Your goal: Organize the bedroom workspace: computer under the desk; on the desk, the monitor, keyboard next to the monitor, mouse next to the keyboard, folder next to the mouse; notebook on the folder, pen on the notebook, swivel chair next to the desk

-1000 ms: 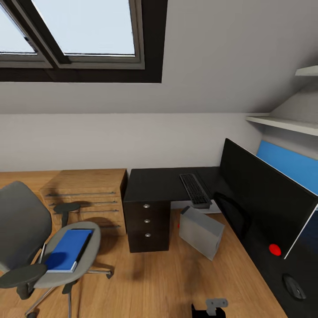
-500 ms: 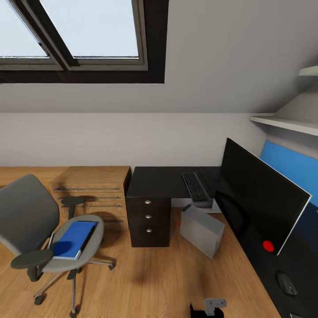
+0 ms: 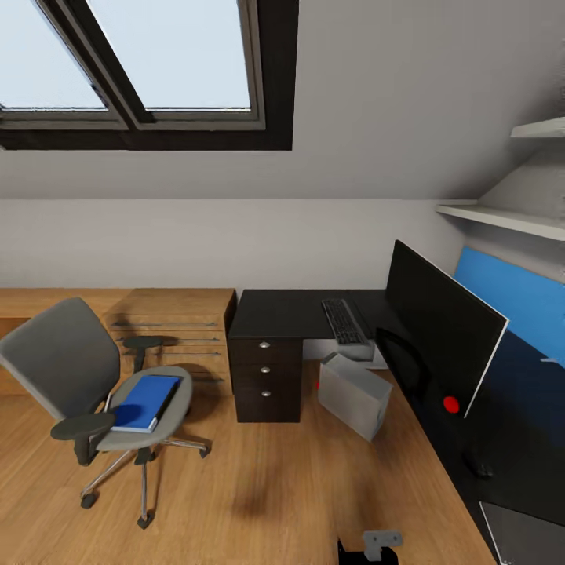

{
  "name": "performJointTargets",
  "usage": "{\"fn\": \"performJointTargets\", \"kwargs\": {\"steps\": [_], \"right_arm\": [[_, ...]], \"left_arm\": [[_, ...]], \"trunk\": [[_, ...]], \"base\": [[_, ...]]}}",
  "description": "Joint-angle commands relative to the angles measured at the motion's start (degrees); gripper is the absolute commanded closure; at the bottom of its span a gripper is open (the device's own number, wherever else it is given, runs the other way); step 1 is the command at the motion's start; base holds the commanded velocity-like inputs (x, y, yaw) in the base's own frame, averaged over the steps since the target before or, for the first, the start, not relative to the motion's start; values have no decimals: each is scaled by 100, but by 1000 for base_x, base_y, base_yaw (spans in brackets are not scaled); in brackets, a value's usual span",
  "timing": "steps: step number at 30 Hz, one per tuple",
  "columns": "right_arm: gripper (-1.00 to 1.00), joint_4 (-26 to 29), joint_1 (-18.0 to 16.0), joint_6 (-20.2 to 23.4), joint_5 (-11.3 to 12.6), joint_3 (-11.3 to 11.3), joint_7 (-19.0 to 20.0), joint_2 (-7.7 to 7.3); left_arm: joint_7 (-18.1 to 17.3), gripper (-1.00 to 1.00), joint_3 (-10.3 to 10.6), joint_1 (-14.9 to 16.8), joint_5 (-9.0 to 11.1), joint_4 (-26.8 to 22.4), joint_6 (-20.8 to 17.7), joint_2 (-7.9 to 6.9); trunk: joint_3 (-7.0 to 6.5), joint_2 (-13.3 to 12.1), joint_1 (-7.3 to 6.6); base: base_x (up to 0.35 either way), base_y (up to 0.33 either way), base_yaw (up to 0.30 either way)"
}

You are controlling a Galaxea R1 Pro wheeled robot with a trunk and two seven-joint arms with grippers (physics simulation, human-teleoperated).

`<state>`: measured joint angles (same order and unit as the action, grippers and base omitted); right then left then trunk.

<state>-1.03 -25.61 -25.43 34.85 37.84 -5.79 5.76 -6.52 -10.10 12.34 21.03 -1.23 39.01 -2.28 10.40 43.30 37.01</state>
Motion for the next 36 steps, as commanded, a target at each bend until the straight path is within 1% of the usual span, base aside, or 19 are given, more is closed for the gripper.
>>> {"fn": "performJointTargets", "kwargs": {"steps": [1, 10, 15, 36], "right_arm": [[-100, -11, -6, -15, 13, 48, -28, 4], [-100, -11, -6, -19, 5, 48, -27, 4], [-100, -11, -6, -17, -1, 48, -27, 4], [-100, -19, -6, -15, -19, 48, -19, 4]], "left_arm": [[-60, -100, -45, 5, 24, 7, 10, -1], [-60, -100, -45, 5, 24, 8, 10, -1], [-60, -100, -45, 5, 24, 7, 10, -1], [-56, -100, -45, 5, 24, 6, 10, -1]], "trunk": [[9, 7, -2], [9, 7, -2], [9, 7, -2], [9, 7, -2]], "base": [[-320, -3, 2], [-322, -2, 1], [-305, -83, 0], [-262, -214, 0]]}}
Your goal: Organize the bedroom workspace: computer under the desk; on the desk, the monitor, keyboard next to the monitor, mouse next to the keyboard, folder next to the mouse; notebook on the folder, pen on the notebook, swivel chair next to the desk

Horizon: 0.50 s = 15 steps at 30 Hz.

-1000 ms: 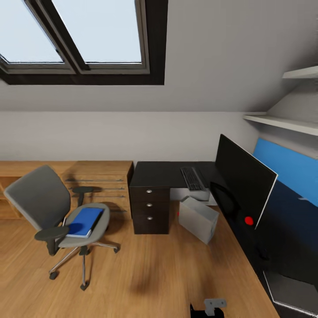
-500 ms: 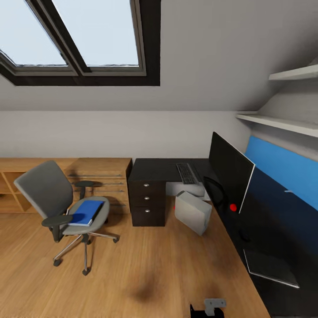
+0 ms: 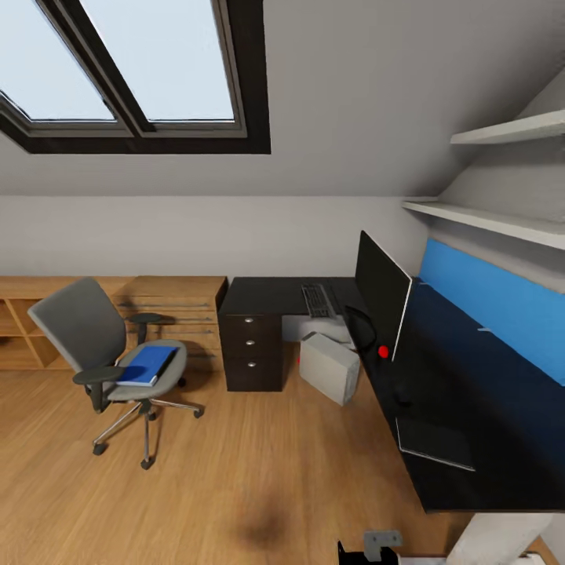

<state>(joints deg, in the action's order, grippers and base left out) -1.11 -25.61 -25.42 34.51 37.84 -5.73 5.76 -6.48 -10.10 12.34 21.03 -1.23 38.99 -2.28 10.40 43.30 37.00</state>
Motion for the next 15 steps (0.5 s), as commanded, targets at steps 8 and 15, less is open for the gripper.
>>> {"fn": "performJointTargets", "kwargs": {"steps": [8, 15], "right_arm": [[-100, -12, -6, -16, 13, 48, -25, 4], [-100, -12, -6, -16, 12, 44, -25, -2]], "left_arm": [[-57, -100, -45, 5, 24, 7, 12, -1], [-55, -100, -45, 5, 24, 7, 12, -1]], "trunk": [[9, 7, -2], [9, 7, -2]], "base": [[-256, -228, 0], [-249, -238, 0]]}}
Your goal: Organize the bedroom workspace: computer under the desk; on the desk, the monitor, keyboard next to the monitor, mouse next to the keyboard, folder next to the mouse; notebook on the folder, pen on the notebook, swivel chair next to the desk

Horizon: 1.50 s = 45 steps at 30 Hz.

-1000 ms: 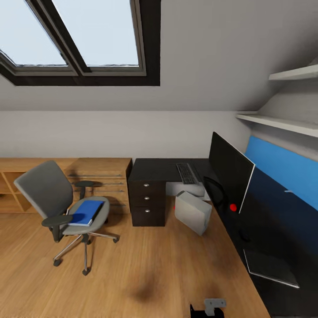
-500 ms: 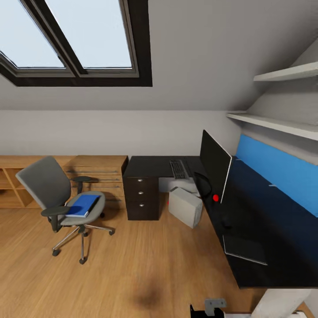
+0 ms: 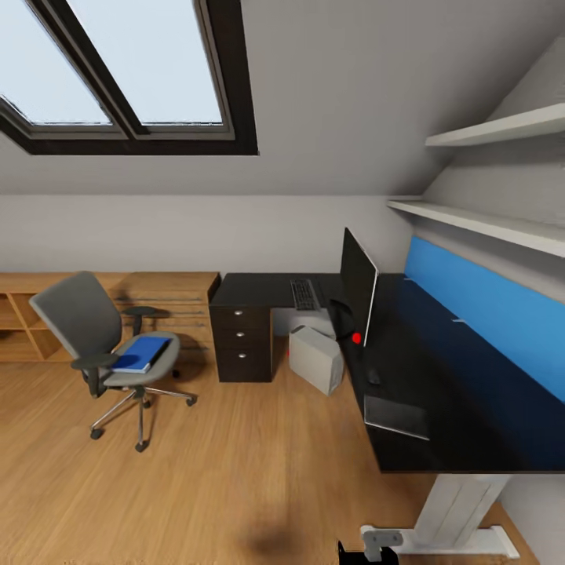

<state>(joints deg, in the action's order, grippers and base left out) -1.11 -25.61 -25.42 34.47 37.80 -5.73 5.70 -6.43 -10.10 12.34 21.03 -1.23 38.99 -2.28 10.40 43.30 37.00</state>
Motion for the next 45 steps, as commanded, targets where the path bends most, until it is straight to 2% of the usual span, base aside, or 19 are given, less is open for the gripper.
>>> {"fn": "performJointTargets", "kwargs": {"steps": [1, 9, 17, 25, 31, 37, 40, 41, 42, 44, 45], "right_arm": [[-100, -12, -6, -16, 16, 49, -25, 4], [-100, -12, -6, -16, 16, 44, -25, -9], [-100, -12, -6, -16, 17, 38, -25, -31], [-100, -8, -6, -77, 23, 33, -38, -72], [-100, -11, -6, -342, 45, 30, -52, -214], [-100, -7, -6, -386, 61, 18, -54, -300], [-100, 6, -8, -323, 74, -12, -57, -423], [-100, 125, -28, 126, 182, -39, -59, -610], [-100, 180, -36, 283, 217, -42, -59, -660], [-100, 762, -74, 1230, 368, -50, -63, -981], [-100, 941, -78, 1417, 386, -50, -68, -1050]], "left_arm": [[-60, -100, -45, 5, 24, 7, 10, -1], [-60, -100, -45, 5, 24, 7, -33, 6], [-78, -100, -45, 5, 25, 2, -394, 8], [-80, -100, -45, 5, 24, 0, -436, 8], [-80, -100, -43, 5, 24, 0, -453, 8], [-78, -100, -39, 5, 24, 0, -462, 8], [-79, -100, -38, 5, 24, 0, -463, 8], [-78, -100, -36, 5, 24, 0, -466, 8], [-78, -100, -36, 5, 24, 0, -467, 8], [-78, -100, -36, 5, 24, 0, -470, 8], [-77, -100, -36, 5, 24, 0, -470, 8]], "trunk": [[9, 7, -1], [9, 7, -1], [9, 7, -1], [9, 7, -1], [-99, -234, -133], [-207, -474, -265], [-261, -594, -331], [-279, -635, -353], [-296, -675, -375], [-332, -755, -419], [-350, -795, -441]], "base": [[-248, -240, 0], [-248, -240, 0], [-240, -231, 0], [-69, -64, 0], [-9, -8, 0], [-1, -1, 0], [0, 0, 0], [0, 0, 0], [0, 0, 0], [0, 0, 0], [0, 0, 0]]}}
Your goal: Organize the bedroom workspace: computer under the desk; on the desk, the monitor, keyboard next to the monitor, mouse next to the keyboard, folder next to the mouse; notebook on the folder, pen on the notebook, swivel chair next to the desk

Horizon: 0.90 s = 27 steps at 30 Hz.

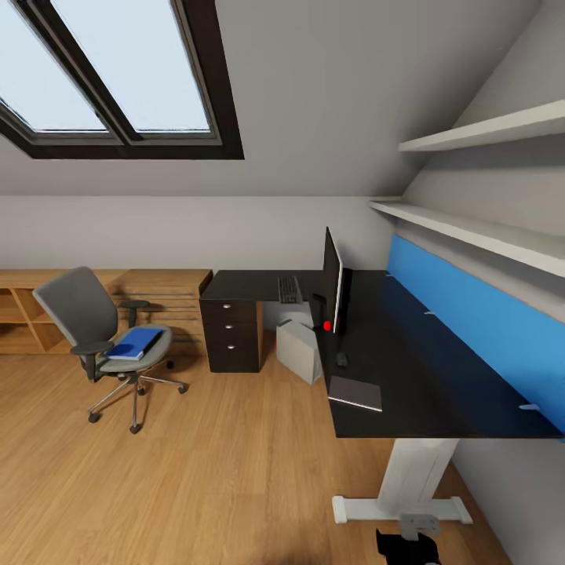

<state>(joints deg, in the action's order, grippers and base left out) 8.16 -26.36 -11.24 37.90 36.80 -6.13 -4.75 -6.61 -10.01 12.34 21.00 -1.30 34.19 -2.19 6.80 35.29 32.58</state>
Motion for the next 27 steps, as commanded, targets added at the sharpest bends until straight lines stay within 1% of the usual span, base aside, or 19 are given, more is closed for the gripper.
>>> {"fn": "performJointTargets", "kwargs": {"steps": [1, 2, 4, 5, 6, 7, 8, 11, 12, 14, 15, 16, 17, 20, 23, 27], "right_arm": [[-100, 207, -5, 187, 57, 47, -34, -78], [-100, 614, -10, 565, 77, 35, -63, -240], [-100, 1008, -13, 942, 93, -6, -133, -413], [-100, 1378, -15, 1307, 103, -100, -259, -570], [-100, 1753, -21, 1656, 108, -259, -434, -691], [-100, 1944, -26, 1827, 109, -359, -536, -737], [-100, 2331, -35, 2163, 108, -589, -745, -814], [-100, 2897, -44, 2678, 101, -957, -1025, -910], [-100, 3254, -51, 3019, 94, -1176, -1160, -969], [-100, 3601, -58, 3331, 88, -1355, -1250, -1017], [-100, 3942, -82, 3570, 84, -1495, -1310, -1051], [-100, 4107, -98, 3657, 81, -1549, -1331, -1064], [-100, 4410, -126, 3783, 76, -1634, -1362, -1085], [-100, 4879, -156, 3915, 67, -1726, -1393, -1140], [-100, 5107, -168, 3959, 66, -1764, -1402, -1179], [-100, 5221, -173, 3920, 64, -1795, -1406, -1202]], "left_arm": [[-60, -100, -45, 6, 27, 7, 10, 0], [-60, -100, -45, 6, 27, 7, 9, -4], [-60, -100, -45, 6, 27, 7, 9, -6], [-60, -100, -45, 6, 27, 7, 9, -7], [-60, -100, -45, 6, 27, 7, 9, -8], [-60, -100, -45, 6, 27, 7, 9, -8], [-60, -100, -45, 6, 27, 7, 16, -8], [-62, -100, -45, 6, 27, 7, 37, -9], [-65, -100, -45, 6, 27, 7, 47, -9], [-66, -100, -45, 6, 27, 7, 56, -9], [-67, -100, -45, 6, 27, 7, 61, -9], [-67, -100, -45, 6, 27, 7, 61, -9], [-65, -100, -45, 6, 27, 7, 61, -9], [-65, -100, -45, 6, 27, 7, 61, -9], [-67, -100, -45, 6, 27, 7, 62, -5], [-68, -100, -45, 6, 27, 7, 54, 1]], "trunk": [[-8, -34, -21], [-26, -74, -43], [-62, -154, -87], [-80, -194, -109], [-98, -234, -131], [-116, -274, -153], [-134, -314, -175], [-134, -314, -175], [-134, -314, -175], [-134, -314, -175], [-134, -314, -175], [-134, -314, -175], [-134, -314, -175], [-134, -314, -175], [-134, -314, -175], [-134, -314, -175]], "base": [[0, 0, 0], [0, 0, 0], [0, 0, 0], [0, 0, 0], [0, 0, 0], [0, 0, 0], [0, 0, 0], [0, 0, 0], [0, 0, 0], [0, 0, 0], [0, 0, 0], [0, 0, 0], [0, 0, 0], [0, 0, 0], [58, 0, 0], [210, 0, 0]]}}
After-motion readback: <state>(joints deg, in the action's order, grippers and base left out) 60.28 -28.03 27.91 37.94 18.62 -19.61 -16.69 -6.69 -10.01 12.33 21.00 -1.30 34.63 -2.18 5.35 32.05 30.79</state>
